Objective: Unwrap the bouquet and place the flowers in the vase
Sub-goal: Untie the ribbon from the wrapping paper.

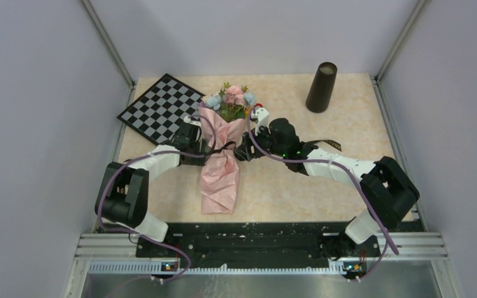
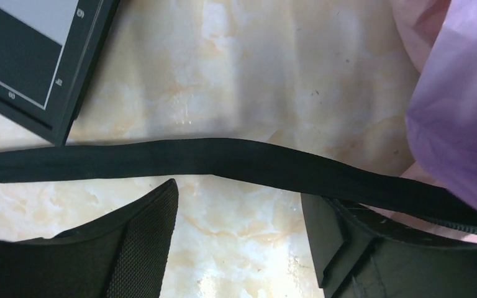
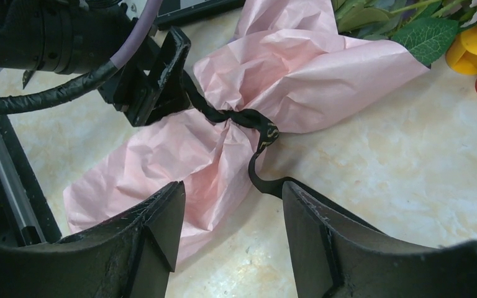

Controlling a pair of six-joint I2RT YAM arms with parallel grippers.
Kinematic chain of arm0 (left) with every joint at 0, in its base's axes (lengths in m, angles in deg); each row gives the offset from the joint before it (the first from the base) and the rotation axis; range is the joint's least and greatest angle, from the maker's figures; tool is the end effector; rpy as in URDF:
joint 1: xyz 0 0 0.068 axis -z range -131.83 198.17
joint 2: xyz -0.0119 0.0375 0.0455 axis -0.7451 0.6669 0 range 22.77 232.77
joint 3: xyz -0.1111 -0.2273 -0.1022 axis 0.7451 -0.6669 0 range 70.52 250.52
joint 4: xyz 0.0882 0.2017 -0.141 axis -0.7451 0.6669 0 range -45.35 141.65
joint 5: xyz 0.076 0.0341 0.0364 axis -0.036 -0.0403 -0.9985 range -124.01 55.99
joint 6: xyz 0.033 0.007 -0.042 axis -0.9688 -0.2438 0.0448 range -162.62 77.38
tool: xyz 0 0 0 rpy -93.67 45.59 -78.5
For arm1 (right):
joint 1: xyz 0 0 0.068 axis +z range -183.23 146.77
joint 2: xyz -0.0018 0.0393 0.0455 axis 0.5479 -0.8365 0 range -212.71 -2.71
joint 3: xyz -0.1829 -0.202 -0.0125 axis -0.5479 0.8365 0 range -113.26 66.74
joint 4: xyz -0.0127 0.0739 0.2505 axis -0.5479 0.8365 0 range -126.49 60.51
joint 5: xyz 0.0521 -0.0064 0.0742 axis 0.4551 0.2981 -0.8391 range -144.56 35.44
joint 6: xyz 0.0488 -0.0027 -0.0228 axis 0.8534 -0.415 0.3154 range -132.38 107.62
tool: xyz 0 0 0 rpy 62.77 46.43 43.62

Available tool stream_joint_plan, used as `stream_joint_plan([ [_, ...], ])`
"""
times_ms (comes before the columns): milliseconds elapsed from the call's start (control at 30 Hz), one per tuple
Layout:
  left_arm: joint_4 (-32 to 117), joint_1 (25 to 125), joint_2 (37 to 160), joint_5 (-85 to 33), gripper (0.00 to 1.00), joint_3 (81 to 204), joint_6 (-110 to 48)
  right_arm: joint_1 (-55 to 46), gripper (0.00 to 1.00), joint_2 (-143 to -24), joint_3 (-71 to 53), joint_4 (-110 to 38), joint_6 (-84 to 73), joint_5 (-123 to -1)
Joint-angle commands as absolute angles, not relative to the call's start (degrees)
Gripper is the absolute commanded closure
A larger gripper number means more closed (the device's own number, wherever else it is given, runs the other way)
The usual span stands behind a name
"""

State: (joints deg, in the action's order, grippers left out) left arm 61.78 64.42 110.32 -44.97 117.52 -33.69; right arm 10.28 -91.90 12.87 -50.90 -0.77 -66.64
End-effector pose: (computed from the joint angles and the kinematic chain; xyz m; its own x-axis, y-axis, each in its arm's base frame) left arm 0.2823 -0.0753 0.1716 -0.8290 0.0829 -0.5531 0.0491 0.9959 0.0758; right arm 0.2506 0.2480 0.2458 -0.4176 -0.1250 -0.9000 -0.7461 0.6124 0.2612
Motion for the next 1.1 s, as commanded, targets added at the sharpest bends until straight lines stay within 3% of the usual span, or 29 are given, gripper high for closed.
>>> stream_joint_plan([
  [0,59.62,65.16,112.18,-44.01,0.29,120.87,-37.85,11.16,0.4,-89.44,13.06,-53.76,-0.87,-66.61],
  [233,58.9,66.45,112.63,-43.44,0.82,121.83,-39.5,11.16,0.41,-89.29,14.02,-53.14,-0.54,-66.57],
  [367,57.3,67.65,110.01,-42.53,1.0,120.73,-39.49,11.29,0.39,-89.69,15.68,-53.7,3.82,-68.25],
  [633,55.21,69.5,104.59,-43.62,1.0,117.5,-38.03,13.98,0.33,-91.74,21.93,-59.91,14.61,-71.03],
  [767,56.09,69.54,105.44,-45.84,0.78,117.65,-37.32,14.7,0.32,-94.57,23.32,-63.03,21.0,-71.86],
  [1067,58.61,69.53,104.4,-46.48,0.49,117.97,-33.97,15.49,0.35,-100.71,22.87,-67.73,29.76,-71.07],
])
